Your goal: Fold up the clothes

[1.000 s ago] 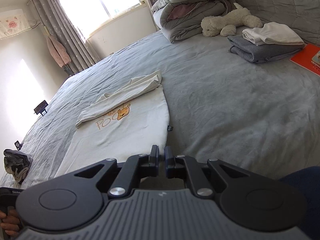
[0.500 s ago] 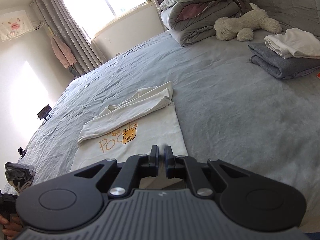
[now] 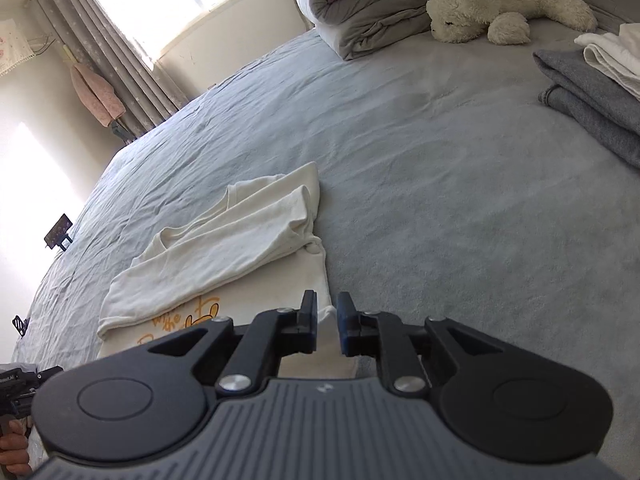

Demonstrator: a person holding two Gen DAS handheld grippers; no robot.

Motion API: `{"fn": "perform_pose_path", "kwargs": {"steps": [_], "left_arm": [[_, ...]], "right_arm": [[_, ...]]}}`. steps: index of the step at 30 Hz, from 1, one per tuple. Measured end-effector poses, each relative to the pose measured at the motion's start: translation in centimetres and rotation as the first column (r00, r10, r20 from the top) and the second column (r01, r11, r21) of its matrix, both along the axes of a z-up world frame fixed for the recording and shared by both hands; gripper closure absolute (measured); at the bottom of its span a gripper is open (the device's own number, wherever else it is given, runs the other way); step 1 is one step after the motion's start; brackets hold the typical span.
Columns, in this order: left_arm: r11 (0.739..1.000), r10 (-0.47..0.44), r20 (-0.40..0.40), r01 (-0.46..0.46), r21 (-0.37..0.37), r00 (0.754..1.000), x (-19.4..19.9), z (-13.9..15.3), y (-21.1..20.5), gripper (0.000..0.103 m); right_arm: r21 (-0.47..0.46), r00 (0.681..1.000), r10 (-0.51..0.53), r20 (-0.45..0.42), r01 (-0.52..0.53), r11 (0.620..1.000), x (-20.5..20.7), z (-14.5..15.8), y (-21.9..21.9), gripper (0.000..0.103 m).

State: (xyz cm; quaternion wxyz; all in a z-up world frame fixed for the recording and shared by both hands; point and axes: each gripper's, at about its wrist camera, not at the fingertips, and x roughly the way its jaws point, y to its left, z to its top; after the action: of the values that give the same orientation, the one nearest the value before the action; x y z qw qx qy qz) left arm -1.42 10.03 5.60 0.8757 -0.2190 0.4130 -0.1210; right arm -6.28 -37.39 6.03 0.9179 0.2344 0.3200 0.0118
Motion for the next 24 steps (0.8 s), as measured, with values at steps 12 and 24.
{"fn": "perform_pose_path", "kwargs": {"steps": [12, 24], "left_arm": [[0.956, -0.169, 0.03, 0.157, 0.248, 0.985, 0.5, -1.8, -5.3, 0.053], [0.932, -0.162, 0.075, 0.128, 0.338, 0.984, -0.2, -1.2, -5.8, 0.094]], "right_arm": [[-0.255, 0.98, 0.181, -0.087, -0.198, 0.946, 0.5, -0.4, 2.2, 0.064], [-0.358, 0.97, 0.183, -0.161, -0.23, 0.905, 1.8, -2.1, 4.5, 0.097]]}}
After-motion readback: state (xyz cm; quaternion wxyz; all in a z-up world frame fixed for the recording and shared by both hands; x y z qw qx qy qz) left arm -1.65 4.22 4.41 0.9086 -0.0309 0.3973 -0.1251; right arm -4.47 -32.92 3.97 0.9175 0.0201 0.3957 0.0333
